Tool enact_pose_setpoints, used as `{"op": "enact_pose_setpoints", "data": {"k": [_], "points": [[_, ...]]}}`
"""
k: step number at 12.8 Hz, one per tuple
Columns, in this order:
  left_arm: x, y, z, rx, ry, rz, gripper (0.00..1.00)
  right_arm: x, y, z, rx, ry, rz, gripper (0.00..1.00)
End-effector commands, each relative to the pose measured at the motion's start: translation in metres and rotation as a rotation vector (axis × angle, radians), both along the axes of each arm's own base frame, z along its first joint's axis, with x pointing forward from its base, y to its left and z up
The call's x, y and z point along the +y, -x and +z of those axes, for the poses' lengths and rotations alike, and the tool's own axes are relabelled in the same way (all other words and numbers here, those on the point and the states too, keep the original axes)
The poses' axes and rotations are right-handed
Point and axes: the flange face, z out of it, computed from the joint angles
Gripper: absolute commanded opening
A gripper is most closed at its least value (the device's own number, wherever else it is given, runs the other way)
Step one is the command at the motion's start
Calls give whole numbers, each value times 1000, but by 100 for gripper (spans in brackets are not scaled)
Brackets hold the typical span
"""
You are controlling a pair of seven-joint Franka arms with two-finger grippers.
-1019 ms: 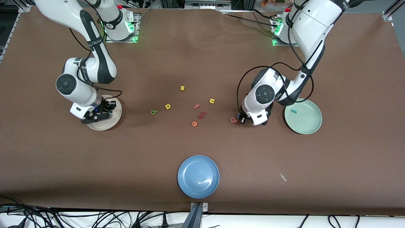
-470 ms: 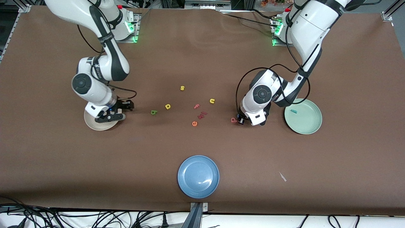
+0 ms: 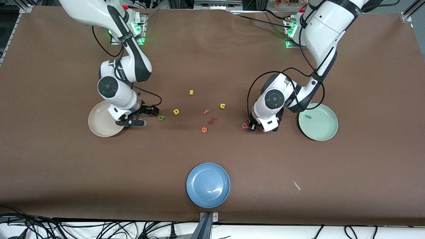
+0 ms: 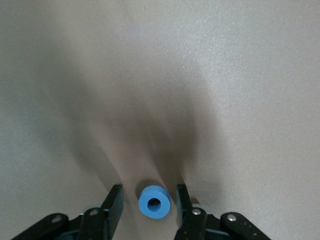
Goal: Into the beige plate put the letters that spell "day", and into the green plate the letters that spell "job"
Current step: 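Drop the y on the white plate while the left gripper grasps the o, then drop the blue o on the green plate while the right gripper carries the b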
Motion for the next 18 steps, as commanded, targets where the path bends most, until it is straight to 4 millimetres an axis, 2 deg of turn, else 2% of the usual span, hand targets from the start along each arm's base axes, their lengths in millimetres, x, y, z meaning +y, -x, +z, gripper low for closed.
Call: {"op": "enact_pose_setpoints", "data": {"k": [1, 3, 4, 7, 10, 12, 13, 14, 16, 18], "points": [[-7, 0, -12, -5, -20, -5, 49, 27, -6, -21, -27, -22, -67, 100], [-7, 1, -14, -3, -20, -8, 37, 50, -6, -28, -33, -26, -89, 100], [-7, 1, -14, -11, -30, -22, 35, 53, -6, -34, -28, -22, -91, 100], [-6, 1, -17, -8, -32, -24, 34, 52, -5, -39, -21, -18, -91, 100], [-6, -1, -14, -17, -32, -38, 12, 50, -2, -46, -5, -10, -86, 97], [-4, -9, -6, -49, -55, -77, 11, 48, 0, -49, 4, -5, -84, 93], [-2, -14, 2, -74, -64, -110, 11, 47, 2, -51, 10, -2, -87, 92], [-1, -22, 21, -107, -56, -154, 11, 47, 2, -50, 10, -3, -87, 88], [20, -38, 58, -146, -59, -219, 10, 46, 2, -49, 10, -2, -82, 83], [44, -42, 87, -111, -95, -371, 10, 45, 1, -46, 7, -3, -77, 75]]}}
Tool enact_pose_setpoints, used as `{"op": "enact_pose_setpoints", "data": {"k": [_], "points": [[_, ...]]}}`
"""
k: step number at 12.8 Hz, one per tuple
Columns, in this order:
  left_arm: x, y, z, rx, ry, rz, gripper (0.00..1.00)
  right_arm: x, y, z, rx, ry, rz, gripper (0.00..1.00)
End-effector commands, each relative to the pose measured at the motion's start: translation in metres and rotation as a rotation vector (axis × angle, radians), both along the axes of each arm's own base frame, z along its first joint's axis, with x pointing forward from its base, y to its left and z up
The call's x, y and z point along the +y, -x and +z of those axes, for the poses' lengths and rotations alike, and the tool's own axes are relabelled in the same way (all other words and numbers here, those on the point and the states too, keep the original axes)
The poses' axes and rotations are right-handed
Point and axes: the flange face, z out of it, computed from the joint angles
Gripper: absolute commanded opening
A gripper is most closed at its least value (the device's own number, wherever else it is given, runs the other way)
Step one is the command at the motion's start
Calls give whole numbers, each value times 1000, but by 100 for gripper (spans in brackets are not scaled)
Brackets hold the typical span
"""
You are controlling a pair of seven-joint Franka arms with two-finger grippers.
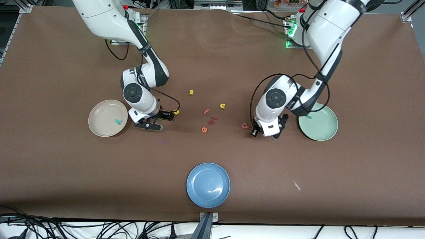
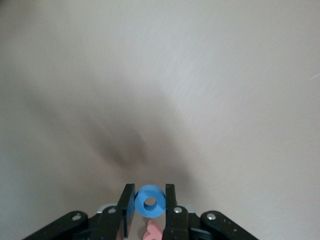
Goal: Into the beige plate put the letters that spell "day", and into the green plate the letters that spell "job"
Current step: 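Drop the blue o on the green plate while the right gripper carries the b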
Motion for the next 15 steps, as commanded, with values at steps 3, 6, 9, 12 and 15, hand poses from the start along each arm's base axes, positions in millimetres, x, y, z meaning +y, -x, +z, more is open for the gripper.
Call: {"op": "enact_pose_setpoints", "data": {"k": [3, 6, 9, 12, 15], "points": [[108, -14, 61, 139, -66, -327, 11, -3, -2, 4, 3, -8, -5, 64], [202, -25, 71, 197, -39, -530, 11, -4, 0, 2, 19, -2, -10, 47], [276, -5, 34, 286, 31, -713, 11, -4, 1, 2, 25, 0, -14, 38], [312, 12, -8, 345, 103, -768, 16, -4, 1, 2, 24, -1, -14, 29], [309, 14, -16, 353, 122, -758, 79, -3, -1, 4, 24, -2, -12, 24]]}}
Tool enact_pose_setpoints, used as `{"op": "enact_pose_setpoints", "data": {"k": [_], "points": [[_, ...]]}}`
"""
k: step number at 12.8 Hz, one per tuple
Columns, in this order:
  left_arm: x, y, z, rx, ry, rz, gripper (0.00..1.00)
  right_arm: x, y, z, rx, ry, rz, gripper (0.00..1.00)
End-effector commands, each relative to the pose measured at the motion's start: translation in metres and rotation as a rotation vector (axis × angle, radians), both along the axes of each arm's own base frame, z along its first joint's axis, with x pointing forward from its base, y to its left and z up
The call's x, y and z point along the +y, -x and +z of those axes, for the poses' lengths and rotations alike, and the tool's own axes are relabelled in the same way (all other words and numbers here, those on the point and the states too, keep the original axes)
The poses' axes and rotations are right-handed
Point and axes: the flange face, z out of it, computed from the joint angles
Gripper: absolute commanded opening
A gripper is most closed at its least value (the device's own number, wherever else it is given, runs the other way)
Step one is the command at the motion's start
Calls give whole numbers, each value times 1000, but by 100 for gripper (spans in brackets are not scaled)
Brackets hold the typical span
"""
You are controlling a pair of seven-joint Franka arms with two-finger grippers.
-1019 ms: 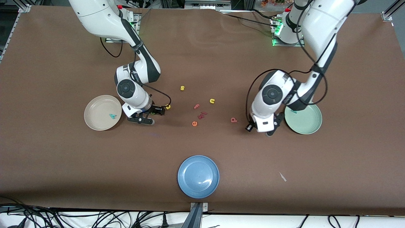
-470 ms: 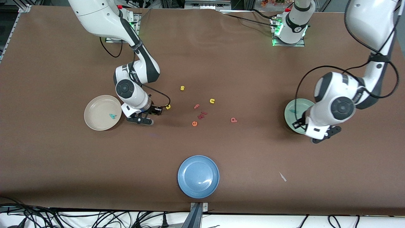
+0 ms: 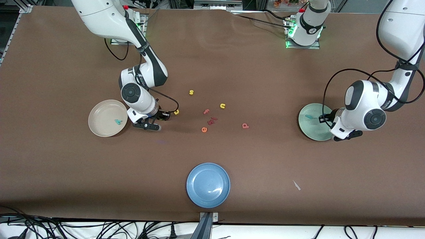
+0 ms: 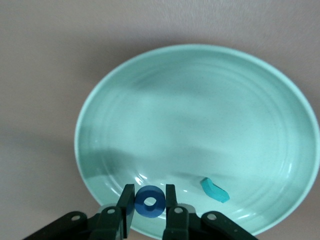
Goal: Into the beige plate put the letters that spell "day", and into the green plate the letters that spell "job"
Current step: 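Drop the blue o on the green plate while the right gripper carries the b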
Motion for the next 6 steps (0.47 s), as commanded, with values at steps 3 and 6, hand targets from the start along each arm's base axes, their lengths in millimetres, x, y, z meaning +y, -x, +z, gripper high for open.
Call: {"op": "enact_pose_setpoints", "data": {"k": [3, 6], "points": [[-23, -13, 46, -64, 72, 51, 100, -7, -19, 29, 68, 23, 6, 24], [-106, -18, 84, -101, 67, 280, 100, -52, -38, 62, 89, 41, 104, 24]]}}
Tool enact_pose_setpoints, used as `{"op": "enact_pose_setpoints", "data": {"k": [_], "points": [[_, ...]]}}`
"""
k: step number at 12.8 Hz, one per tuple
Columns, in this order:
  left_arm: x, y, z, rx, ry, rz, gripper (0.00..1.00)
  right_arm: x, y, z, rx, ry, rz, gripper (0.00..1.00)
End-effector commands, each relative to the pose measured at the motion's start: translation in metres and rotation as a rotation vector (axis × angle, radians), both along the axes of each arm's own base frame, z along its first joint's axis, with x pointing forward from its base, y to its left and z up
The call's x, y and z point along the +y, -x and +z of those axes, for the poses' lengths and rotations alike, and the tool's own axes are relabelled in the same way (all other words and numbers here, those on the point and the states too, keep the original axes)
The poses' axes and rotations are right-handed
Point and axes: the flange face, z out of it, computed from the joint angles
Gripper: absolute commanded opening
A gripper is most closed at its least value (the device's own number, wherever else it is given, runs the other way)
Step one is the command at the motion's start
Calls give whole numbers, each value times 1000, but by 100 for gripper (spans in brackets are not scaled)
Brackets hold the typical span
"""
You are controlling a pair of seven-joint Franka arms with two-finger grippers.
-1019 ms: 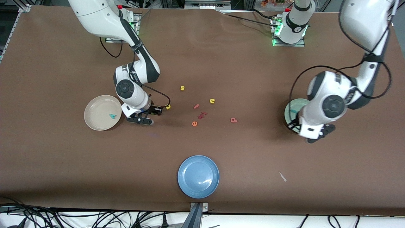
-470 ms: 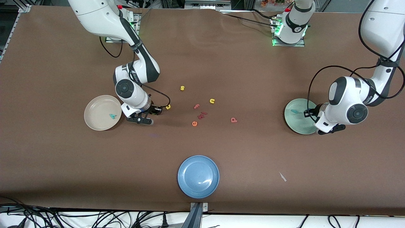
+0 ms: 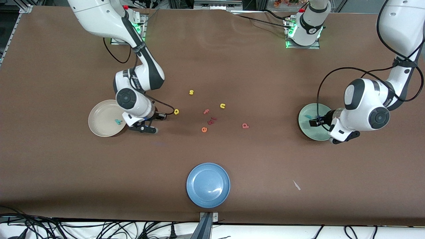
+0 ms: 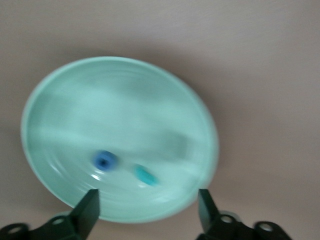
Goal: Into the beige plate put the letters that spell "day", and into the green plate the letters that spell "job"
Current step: 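Drop the blue o on the green plate while the right gripper carries the b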
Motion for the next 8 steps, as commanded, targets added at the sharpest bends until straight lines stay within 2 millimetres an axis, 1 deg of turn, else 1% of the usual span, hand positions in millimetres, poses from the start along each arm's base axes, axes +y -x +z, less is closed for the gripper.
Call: {"op": "enact_pose_setpoints", "data": {"k": [1, 2, 3, 4, 6, 7, 8], "points": [[-85, 9, 30, -1, -29, 184, 100, -56, -13, 33, 29, 9, 119, 24], [-114, 9, 33, -8, -38, 242, 100, -77, -16, 40, 34, 10, 156, 24], [-145, 8, 30, -24, -33, 306, 100, -94, -15, 42, 39, 9, 191, 24], [-169, 3, 24, -52, -20, 392, 100, -110, -14, 43, 39, 8, 221, 24], [-221, 1, 0, -90, -6, 546, 100, -150, -13, 40, 31, 9, 303, 24], [-228, -5, -13, -113, -45, 597, 99, -167, -12, 36, 15, 15, 323, 24], [-249, -9, -24, -121, -69, 641, 98, -177, -8, 29, -3, 18, 345, 25]]}}
